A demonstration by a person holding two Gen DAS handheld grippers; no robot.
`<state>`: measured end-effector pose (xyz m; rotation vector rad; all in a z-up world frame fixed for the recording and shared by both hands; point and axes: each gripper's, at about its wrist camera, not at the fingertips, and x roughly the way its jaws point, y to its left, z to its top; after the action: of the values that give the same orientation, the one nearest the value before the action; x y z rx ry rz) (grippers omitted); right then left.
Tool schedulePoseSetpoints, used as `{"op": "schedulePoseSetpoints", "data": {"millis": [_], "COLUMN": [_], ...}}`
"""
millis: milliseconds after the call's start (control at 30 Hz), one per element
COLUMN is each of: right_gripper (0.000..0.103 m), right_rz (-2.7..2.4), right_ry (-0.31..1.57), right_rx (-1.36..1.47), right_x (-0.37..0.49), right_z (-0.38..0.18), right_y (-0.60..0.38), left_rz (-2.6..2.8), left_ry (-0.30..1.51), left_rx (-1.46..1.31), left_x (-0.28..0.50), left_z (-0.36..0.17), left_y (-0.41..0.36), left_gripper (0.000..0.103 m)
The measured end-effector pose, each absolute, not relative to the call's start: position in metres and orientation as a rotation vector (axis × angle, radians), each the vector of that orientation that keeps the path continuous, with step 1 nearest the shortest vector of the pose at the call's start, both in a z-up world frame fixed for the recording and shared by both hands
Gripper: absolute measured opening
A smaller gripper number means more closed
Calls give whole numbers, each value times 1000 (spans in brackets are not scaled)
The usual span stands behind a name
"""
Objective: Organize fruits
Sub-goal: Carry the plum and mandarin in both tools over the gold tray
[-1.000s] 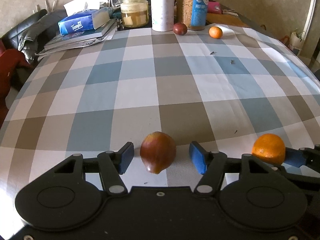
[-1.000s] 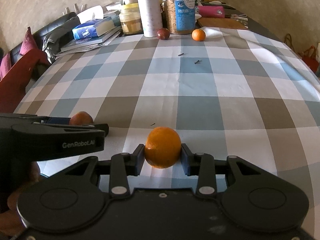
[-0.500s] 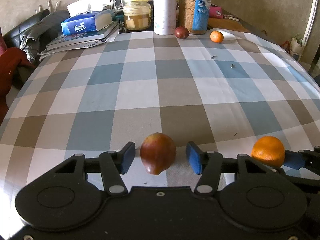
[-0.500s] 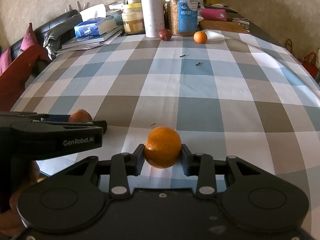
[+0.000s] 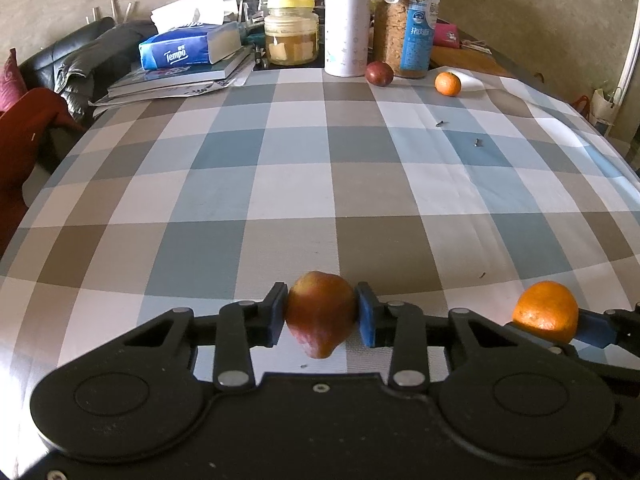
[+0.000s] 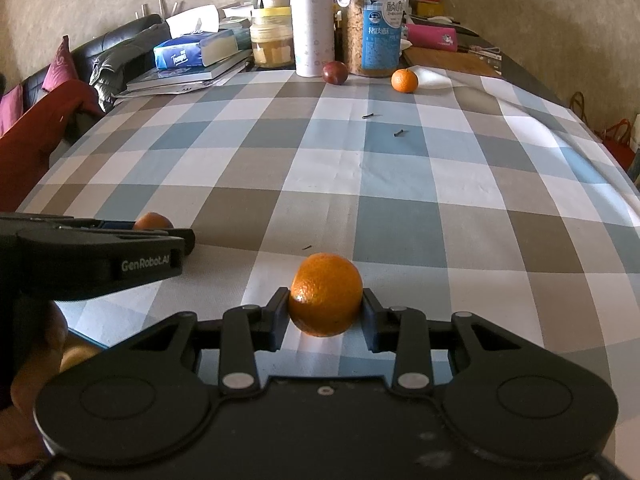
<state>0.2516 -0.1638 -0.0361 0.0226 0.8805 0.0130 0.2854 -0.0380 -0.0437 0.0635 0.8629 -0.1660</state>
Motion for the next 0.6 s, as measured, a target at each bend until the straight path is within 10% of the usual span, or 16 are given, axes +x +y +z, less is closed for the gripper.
{"op": "schedulePoseSetpoints", "data": {"millis": [600], "right_gripper": [36], "right_rz": [-121], "right_ry": [794], "right_rx": [42], "right_x": [243], "right_z": [-31], "right_y": [-175], "left_rz": [-166], "left_ry": [853], "left_rx": [28], "left_x": [283], "left_z": [-44], "left_y": [-32], "left_gripper": [45]}}
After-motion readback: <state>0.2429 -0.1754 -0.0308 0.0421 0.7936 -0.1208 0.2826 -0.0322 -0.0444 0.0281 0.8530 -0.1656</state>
